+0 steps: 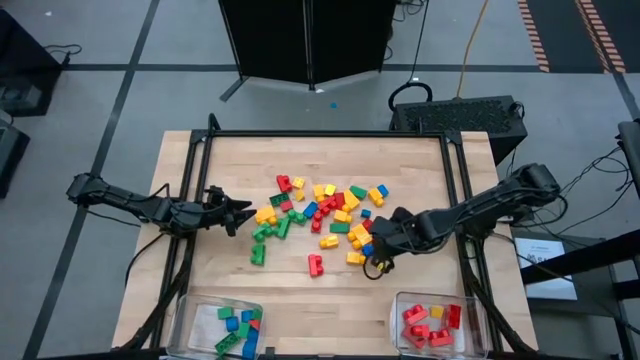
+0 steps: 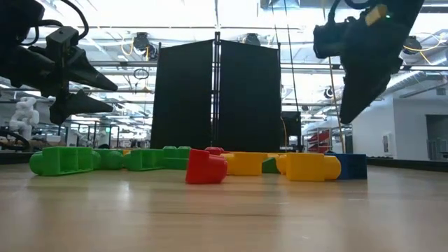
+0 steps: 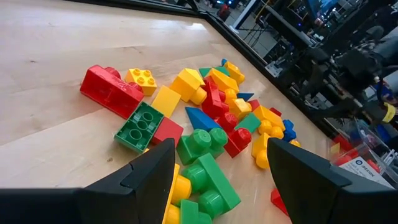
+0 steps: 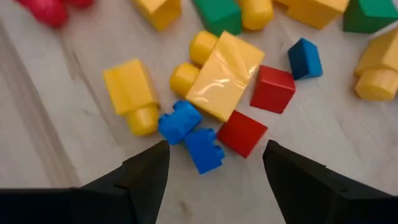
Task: Sort blocks by size
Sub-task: Put the blue game piece into the right transparent bin
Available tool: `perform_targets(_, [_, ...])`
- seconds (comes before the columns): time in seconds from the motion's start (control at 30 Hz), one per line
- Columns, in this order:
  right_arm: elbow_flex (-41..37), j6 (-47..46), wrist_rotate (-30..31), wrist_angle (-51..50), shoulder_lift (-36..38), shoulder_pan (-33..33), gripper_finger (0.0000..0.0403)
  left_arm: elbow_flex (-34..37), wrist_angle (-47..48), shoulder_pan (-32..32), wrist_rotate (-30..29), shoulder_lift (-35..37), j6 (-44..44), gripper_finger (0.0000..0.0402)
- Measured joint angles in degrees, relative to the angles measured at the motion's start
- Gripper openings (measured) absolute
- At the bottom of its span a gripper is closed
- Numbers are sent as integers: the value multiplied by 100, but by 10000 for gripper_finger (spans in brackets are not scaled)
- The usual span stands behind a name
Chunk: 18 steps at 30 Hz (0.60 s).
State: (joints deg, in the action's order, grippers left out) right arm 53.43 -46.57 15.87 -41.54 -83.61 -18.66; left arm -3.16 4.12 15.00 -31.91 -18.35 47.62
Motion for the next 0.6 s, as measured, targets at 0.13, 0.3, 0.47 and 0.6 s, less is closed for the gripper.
perform_targets(0.13, [-2, 461, -165, -104, -233, 79, 269, -1, 2, 0, 1, -2, 0, 255])
perform_targets(0.3, [0, 811, -443, -145, -496, 66, 291, -2, 15, 0, 23, -1, 1, 255])
perform_targets(0.47, [0, 1002, -415, -148, -631, 136, 297, -11, 74, 0, 25, -1, 0, 255])
perform_targets(0.6, [0, 1130, -442, 8, -722, 178, 297, -11, 82, 0, 24, -2, 1, 255])
